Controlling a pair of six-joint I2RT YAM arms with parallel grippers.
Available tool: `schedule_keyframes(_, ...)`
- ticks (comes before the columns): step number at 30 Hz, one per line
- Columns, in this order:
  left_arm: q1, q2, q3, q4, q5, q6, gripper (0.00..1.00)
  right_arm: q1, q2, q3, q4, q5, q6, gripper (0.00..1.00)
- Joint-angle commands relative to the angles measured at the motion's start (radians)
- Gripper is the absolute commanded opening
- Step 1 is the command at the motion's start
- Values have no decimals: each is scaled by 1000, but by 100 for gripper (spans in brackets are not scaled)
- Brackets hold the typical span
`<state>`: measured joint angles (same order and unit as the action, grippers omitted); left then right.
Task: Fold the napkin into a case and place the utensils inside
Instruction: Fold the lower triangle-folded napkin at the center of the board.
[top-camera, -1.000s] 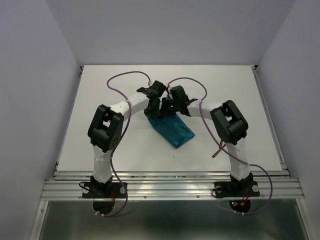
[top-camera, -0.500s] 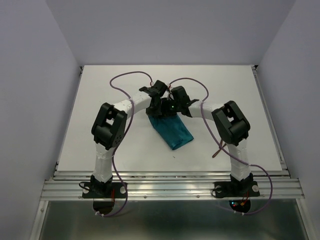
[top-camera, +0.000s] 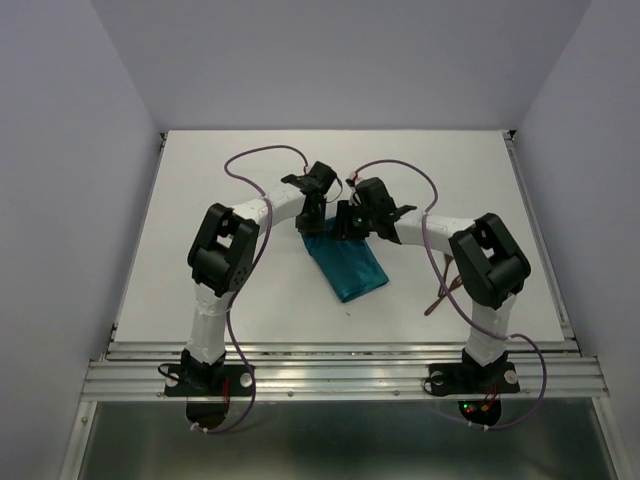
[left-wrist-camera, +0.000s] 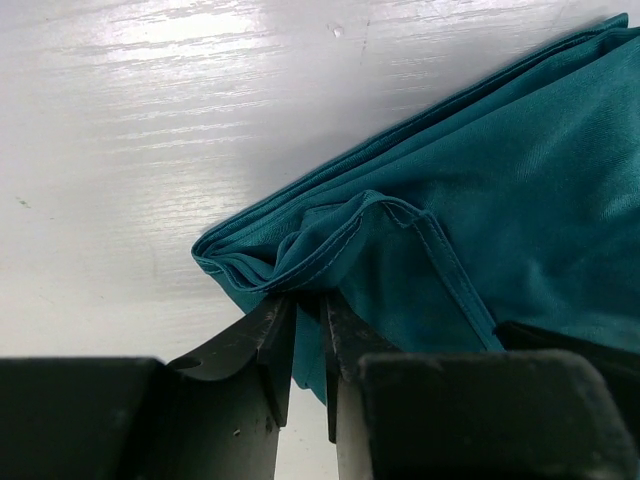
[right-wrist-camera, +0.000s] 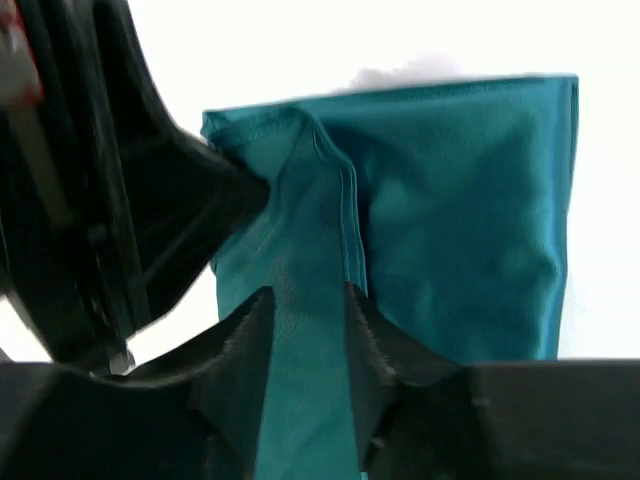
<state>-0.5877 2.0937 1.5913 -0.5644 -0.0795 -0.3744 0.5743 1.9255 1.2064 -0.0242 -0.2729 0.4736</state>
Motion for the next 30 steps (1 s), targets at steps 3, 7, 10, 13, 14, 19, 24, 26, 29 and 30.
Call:
schedule_keyframes(3,5,-9,25,3,24,6,28,6,-127,-94,0,17,46,29)
schedule_keyframes(7,17,-20,30,-3,38,5,27,42,-174,-143,-19,17,54,21)
schedule_keyframes(10,25,-34,33,-5,50,2,27,78,-191,-174,-23,9,71,18)
schedule_keyframes(13,37,-40,36,3,73,2,27,110,-186,-215,-11,6,91,17)
schedule_keyframes(14,43,-40,36,6,98,2,27,125,-174,-232,-3,9,98,17)
schedule_keyframes(19,51,-31,35,17,142,0,26,136,-137,-261,52,20,109,15)
schedule_keyframes(24,58,-32,32,29,176,-3,25,136,-132,-258,50,14,92,14)
schedule_keyframes(26,65,-35,27,40,201,-7,24,136,-141,-254,40,20,82,13)
schedule_keyframes(29,72,-41,27,46,227,-15,23,136,-154,-251,32,26,73,12)
schedule_keyframes(30,72,-44,27,46,231,-17,22,136,-154,-251,32,27,71,11)
